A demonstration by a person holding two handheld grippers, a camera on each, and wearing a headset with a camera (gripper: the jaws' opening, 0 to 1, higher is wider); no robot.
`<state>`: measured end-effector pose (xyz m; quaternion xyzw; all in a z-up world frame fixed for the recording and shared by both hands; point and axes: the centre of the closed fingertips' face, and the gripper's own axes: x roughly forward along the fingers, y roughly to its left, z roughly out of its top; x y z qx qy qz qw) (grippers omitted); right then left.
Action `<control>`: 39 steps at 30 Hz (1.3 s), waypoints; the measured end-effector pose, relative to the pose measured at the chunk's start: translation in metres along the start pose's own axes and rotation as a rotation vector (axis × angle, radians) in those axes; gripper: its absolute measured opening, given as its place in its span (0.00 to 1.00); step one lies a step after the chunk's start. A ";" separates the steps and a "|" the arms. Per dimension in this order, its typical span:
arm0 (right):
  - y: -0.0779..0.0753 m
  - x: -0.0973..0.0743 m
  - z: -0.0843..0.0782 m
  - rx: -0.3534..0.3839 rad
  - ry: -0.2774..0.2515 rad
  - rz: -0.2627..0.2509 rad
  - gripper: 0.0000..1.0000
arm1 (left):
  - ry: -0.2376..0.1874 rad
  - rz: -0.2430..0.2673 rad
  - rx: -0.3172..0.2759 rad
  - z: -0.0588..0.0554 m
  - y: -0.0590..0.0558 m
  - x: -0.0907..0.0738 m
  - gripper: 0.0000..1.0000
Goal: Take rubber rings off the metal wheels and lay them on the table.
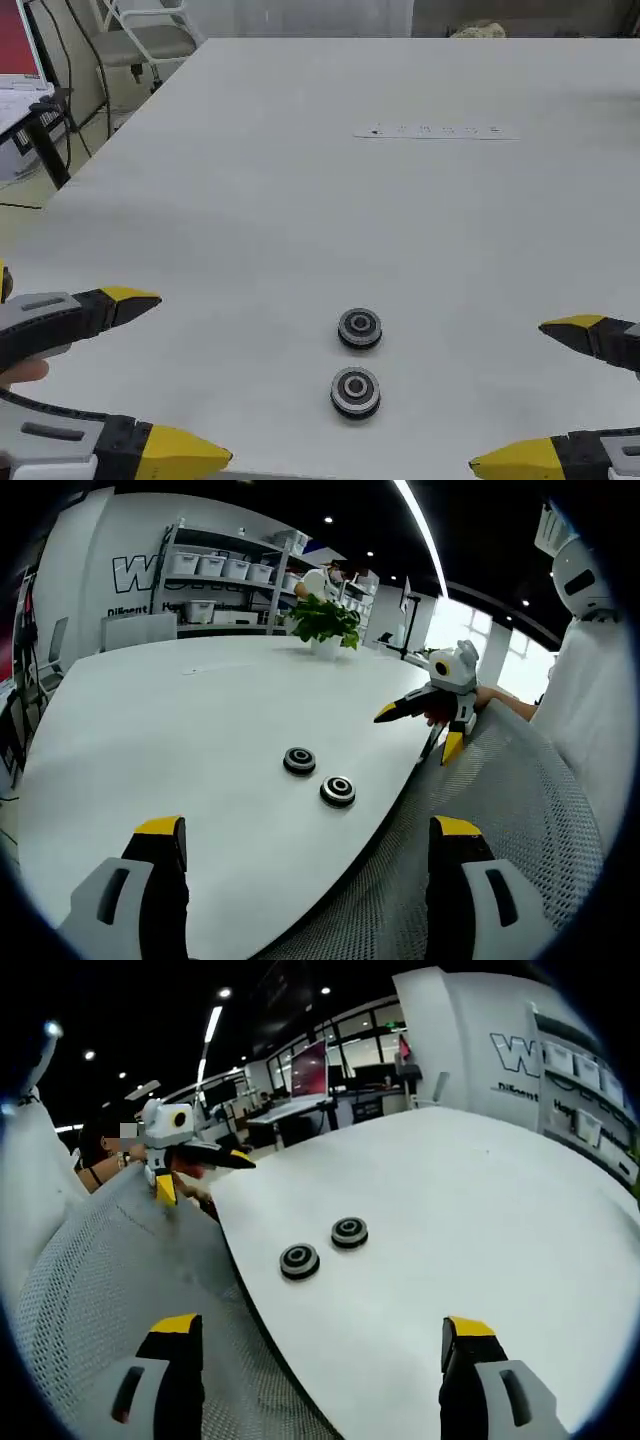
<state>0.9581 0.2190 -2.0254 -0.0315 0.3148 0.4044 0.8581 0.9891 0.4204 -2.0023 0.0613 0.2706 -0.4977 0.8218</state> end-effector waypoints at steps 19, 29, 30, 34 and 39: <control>0.002 0.001 0.000 0.001 0.003 0.006 0.97 | -0.002 0.003 -0.008 -0.001 0.001 -0.001 0.99; 0.003 0.001 -0.001 -0.003 0.006 0.011 0.96 | 0.010 0.002 -0.002 -0.002 0.001 0.000 0.99; 0.003 0.001 -0.001 -0.003 0.005 0.012 0.96 | 0.011 0.002 -0.001 -0.002 0.000 0.000 0.99; 0.002 0.001 -0.001 0.001 0.002 0.011 0.96 | 0.017 -0.001 0.000 -0.003 0.000 0.000 0.99; 0.001 0.000 0.000 0.000 0.000 0.007 0.96 | 0.027 -0.004 0.002 -0.005 -0.001 0.001 0.99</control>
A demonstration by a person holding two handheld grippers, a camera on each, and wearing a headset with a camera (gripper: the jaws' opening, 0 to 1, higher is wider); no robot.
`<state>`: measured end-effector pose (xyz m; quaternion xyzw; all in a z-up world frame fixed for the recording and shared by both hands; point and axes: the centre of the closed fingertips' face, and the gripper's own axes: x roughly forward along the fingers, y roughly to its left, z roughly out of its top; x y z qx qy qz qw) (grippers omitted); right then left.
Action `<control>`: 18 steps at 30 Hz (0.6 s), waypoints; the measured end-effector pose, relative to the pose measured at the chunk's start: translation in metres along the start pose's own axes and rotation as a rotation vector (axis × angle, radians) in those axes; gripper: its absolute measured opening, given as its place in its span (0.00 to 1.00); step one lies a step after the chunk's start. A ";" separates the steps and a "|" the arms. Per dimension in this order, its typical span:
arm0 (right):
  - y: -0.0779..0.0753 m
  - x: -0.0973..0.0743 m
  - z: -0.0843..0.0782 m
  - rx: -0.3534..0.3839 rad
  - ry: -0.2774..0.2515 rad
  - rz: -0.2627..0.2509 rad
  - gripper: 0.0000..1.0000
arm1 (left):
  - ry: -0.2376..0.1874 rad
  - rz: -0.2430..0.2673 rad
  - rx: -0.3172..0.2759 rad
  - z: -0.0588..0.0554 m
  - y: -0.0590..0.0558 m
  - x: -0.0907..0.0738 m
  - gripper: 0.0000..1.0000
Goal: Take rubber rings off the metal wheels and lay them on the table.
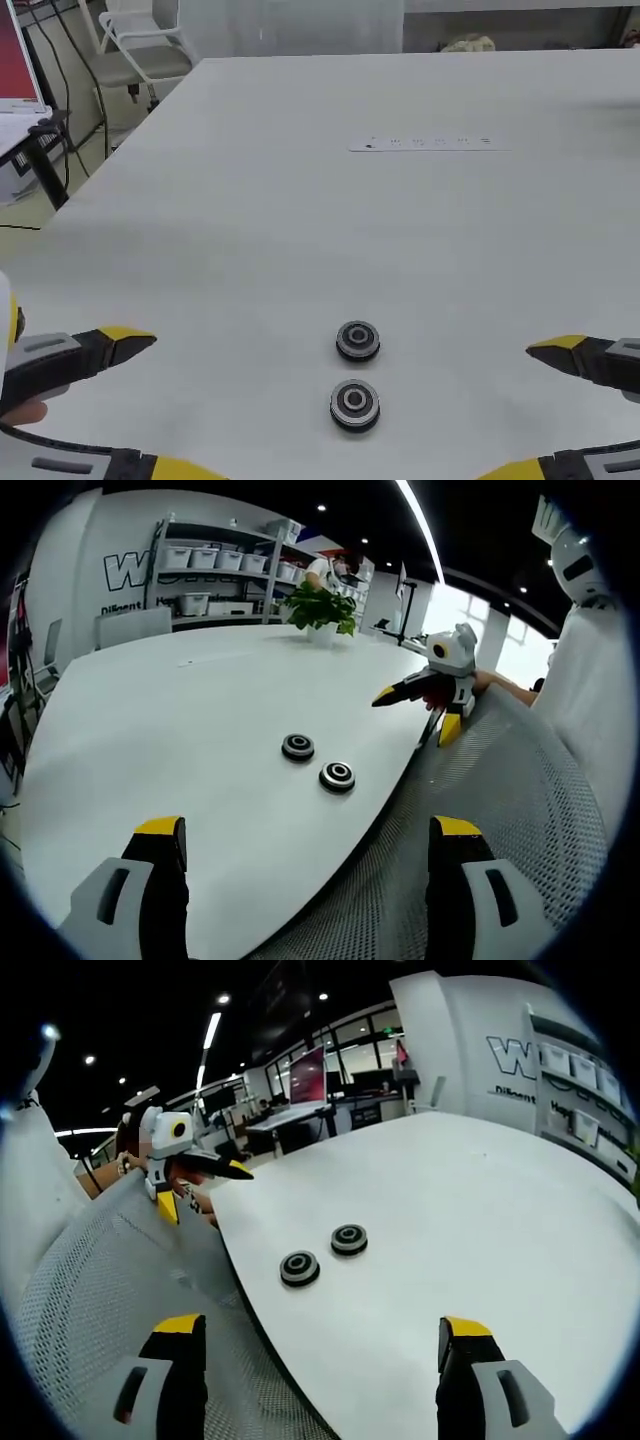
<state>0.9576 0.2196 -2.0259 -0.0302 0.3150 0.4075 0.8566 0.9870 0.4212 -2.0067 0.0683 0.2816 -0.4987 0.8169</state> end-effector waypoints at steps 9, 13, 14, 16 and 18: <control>-0.002 -0.001 0.002 0.006 -0.013 -0.008 0.96 | -0.018 -0.021 -0.002 0.003 -0.003 0.000 0.99; -0.003 -0.001 0.001 0.005 -0.009 -0.014 0.95 | -0.067 -0.019 -0.028 0.011 -0.002 -0.003 0.99; -0.003 0.000 0.001 0.003 -0.006 -0.015 0.95 | -0.068 -0.016 -0.031 0.011 -0.001 -0.003 0.99; -0.003 0.000 0.000 0.000 -0.002 -0.014 0.95 | -0.068 -0.015 -0.030 0.011 -0.001 -0.002 0.99; -0.003 0.000 0.000 -0.002 -0.001 -0.013 0.95 | -0.066 -0.018 -0.026 0.011 -0.002 -0.002 0.99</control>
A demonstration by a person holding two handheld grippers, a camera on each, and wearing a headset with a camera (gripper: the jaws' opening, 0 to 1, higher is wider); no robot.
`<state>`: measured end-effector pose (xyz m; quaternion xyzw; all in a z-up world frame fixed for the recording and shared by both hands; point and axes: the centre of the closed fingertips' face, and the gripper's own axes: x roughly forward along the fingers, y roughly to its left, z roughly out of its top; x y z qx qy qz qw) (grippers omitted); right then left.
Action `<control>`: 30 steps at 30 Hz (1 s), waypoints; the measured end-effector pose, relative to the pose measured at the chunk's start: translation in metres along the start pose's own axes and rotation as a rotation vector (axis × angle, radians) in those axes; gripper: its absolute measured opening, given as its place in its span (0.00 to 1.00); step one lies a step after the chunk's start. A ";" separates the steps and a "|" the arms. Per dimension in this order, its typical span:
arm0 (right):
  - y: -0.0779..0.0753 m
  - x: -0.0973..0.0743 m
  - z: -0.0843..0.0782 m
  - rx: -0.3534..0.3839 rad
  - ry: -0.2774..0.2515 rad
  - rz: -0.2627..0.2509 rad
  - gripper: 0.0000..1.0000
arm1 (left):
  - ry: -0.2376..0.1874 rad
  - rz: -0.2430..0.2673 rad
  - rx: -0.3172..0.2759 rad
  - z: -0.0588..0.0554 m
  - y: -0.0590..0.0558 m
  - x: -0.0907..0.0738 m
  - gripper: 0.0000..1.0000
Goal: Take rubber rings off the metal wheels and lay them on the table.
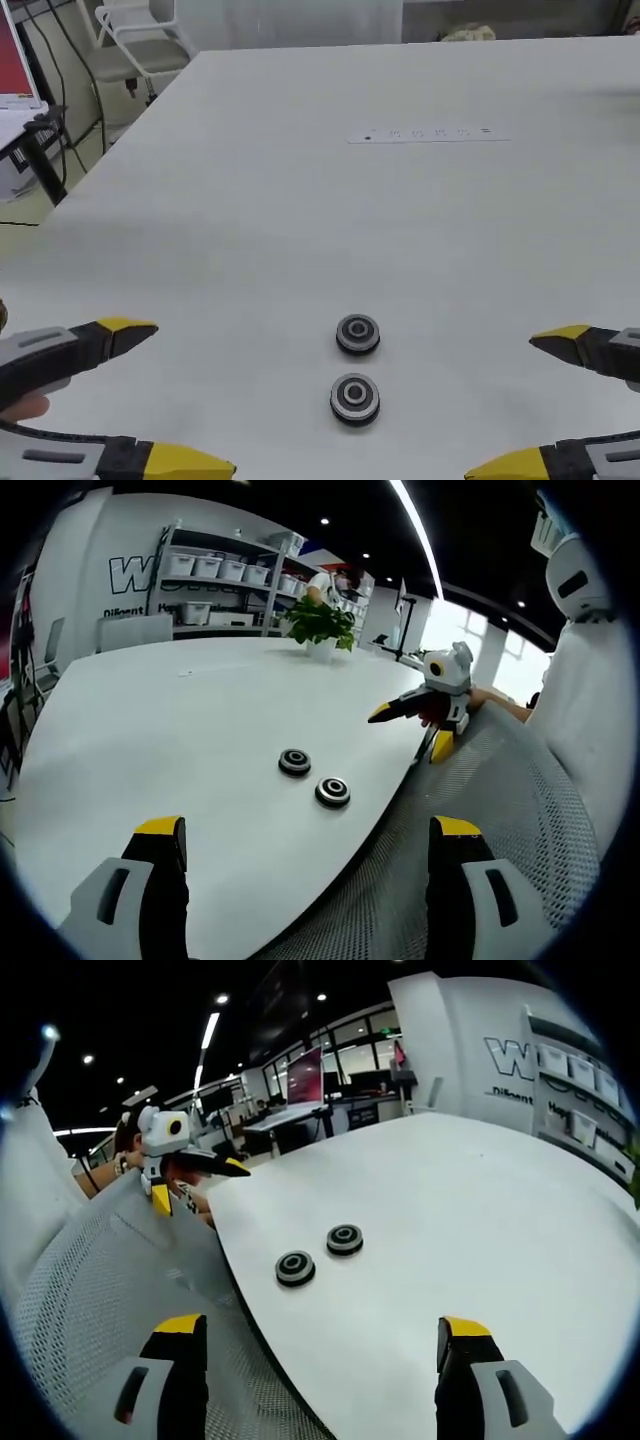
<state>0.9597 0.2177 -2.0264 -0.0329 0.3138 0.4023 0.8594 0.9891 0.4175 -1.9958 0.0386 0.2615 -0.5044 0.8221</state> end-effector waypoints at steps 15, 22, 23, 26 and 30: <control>-0.001 -0.002 0.003 0.002 -0.013 0.000 0.94 | 0.042 -0.006 0.064 -0.003 -0.001 0.000 0.99; -0.002 -0.004 0.007 0.001 -0.027 0.001 0.93 | 0.017 0.005 0.058 0.002 0.002 -0.004 0.99; -0.003 -0.005 0.007 0.001 -0.029 0.001 0.93 | 0.016 0.003 0.059 0.003 0.002 -0.004 0.99; -0.003 -0.007 0.010 -0.003 -0.031 0.008 0.91 | 0.025 0.001 0.077 0.004 0.001 -0.003 0.99; -0.001 -0.009 0.016 -0.017 -0.037 0.032 0.85 | 0.036 -0.003 0.114 0.009 -0.002 -0.003 0.97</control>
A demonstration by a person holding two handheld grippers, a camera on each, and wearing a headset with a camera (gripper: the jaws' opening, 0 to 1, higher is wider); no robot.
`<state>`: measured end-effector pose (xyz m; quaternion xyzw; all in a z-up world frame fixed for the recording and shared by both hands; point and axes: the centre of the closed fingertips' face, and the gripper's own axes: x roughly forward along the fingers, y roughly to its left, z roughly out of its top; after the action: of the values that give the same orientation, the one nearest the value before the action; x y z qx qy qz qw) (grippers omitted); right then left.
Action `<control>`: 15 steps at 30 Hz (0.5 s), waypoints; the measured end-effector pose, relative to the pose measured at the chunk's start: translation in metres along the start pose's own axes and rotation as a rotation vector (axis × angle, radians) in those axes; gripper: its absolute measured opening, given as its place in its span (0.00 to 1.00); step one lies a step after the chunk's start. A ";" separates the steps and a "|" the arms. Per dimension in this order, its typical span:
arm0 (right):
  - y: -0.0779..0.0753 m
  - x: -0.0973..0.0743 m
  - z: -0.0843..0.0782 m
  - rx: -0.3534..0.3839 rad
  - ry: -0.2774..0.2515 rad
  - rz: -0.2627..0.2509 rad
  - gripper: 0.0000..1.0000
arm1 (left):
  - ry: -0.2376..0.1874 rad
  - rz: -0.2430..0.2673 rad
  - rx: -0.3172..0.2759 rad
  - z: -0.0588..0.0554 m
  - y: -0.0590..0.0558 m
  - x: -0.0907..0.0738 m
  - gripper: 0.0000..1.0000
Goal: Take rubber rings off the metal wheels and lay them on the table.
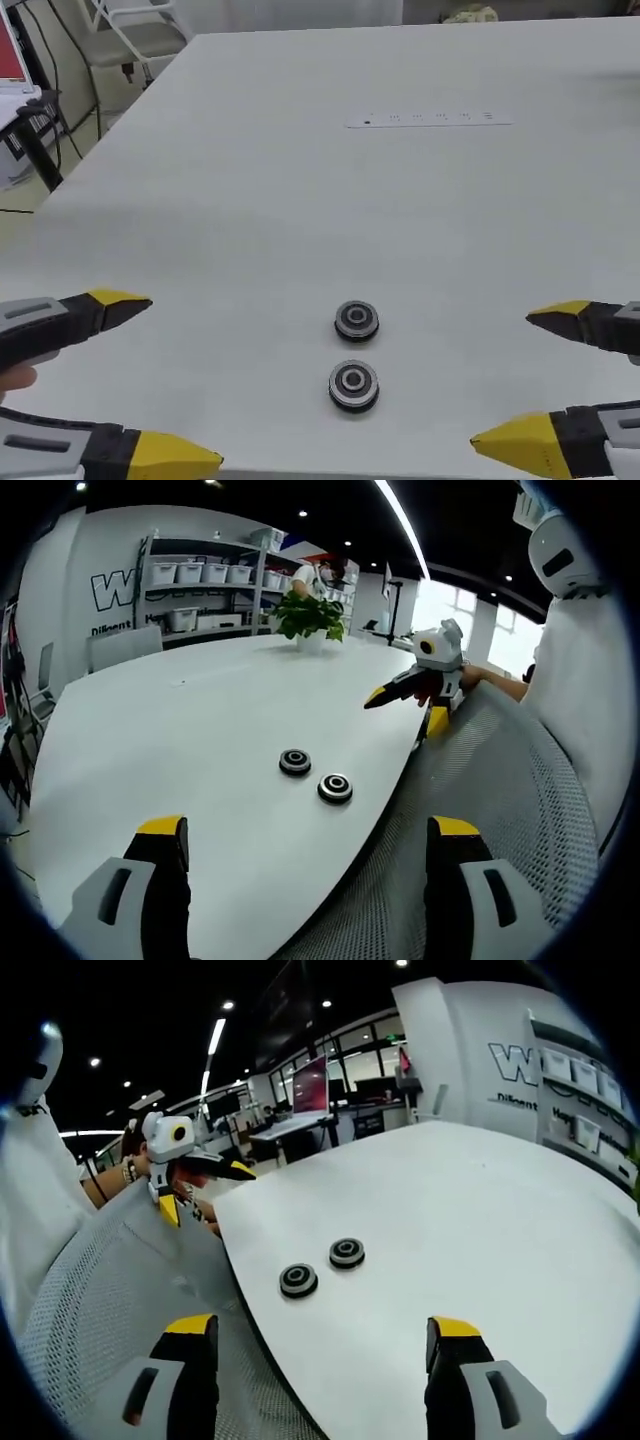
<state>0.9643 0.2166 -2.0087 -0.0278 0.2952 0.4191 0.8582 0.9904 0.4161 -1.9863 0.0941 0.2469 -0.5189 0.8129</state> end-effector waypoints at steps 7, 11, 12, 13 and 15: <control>-0.001 0.001 0.018 -0.052 -0.007 0.023 0.81 | -0.008 -0.026 0.051 0.018 -0.004 0.003 0.96; 0.000 0.005 0.031 -0.103 -0.002 0.045 0.77 | -0.026 -0.040 0.069 0.030 -0.005 0.007 0.96; 0.001 0.006 0.033 -0.112 -0.004 0.049 0.77 | -0.028 -0.042 0.076 0.033 -0.005 0.008 0.96; 0.001 0.008 0.037 -0.124 -0.004 0.055 0.76 | -0.029 -0.043 0.089 0.036 -0.005 0.009 0.95; 0.003 0.010 0.042 -0.146 -0.002 0.067 0.75 | -0.031 -0.047 0.110 0.041 -0.005 0.011 0.95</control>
<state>0.9869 0.2383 -1.9791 -0.0800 0.2639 0.4679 0.8397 1.0024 0.3885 -1.9558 0.1247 0.2075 -0.5519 0.7980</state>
